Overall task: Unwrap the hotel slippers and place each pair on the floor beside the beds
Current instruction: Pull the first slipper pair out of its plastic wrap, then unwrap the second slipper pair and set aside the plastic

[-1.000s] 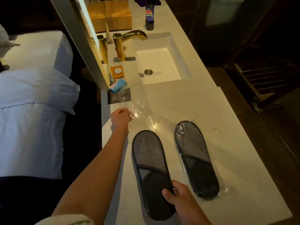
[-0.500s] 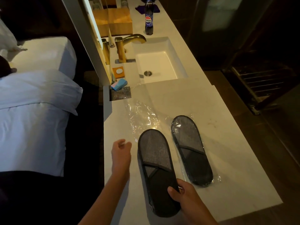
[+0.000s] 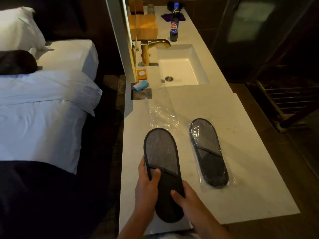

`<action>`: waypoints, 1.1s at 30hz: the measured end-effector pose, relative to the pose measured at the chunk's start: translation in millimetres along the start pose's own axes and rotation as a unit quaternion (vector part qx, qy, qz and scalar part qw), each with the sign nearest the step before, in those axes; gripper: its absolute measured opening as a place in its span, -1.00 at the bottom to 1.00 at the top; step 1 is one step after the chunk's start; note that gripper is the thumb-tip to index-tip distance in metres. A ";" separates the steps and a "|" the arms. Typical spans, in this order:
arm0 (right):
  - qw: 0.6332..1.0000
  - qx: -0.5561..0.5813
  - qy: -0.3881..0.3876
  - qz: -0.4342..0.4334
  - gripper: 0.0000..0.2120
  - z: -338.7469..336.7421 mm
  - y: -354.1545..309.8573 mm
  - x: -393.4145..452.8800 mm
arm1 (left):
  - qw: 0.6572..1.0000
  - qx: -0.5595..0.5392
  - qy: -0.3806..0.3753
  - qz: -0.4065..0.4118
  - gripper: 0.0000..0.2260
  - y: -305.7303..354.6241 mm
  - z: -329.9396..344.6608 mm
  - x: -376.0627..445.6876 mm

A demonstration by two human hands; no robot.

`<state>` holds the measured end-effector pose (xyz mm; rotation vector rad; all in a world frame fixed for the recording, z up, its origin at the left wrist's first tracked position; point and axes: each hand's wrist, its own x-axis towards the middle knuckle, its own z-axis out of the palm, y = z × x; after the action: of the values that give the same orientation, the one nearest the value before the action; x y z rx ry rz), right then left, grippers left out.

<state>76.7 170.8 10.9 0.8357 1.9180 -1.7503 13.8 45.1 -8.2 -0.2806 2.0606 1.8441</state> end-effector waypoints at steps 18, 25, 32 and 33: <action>0.936 -0.296 0.137 -0.130 -0.78 38.8 14.9 27.5 | 0.960 0.265 0.094 0.018 -0.62 -45.4 -25.1 3.0; 0.927 -0.309 0.149 -0.153 -0.77 38.4 21.4 30.6 | 0.924 0.357 0.133 0.027 -0.70 -43.4 -24.1 -4.3; 0.960 -0.221 0.125 -0.114 -0.61 18.2 14.4 28.0 | 0.933 0.318 0.168 -0.010 -0.47 -33.6 -22.6 -4.8; 0.965 -0.196 0.133 -0.111 -0.61 8.9 11.6 25.6 | 0.933 0.309 0.181 -0.010 -0.47 -28.7 -21.5 -7.0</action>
<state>64.8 166.3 -15.7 0.7593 2.5120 -1.3463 28.2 19.6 -30.0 -0.4882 2.7451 1.0921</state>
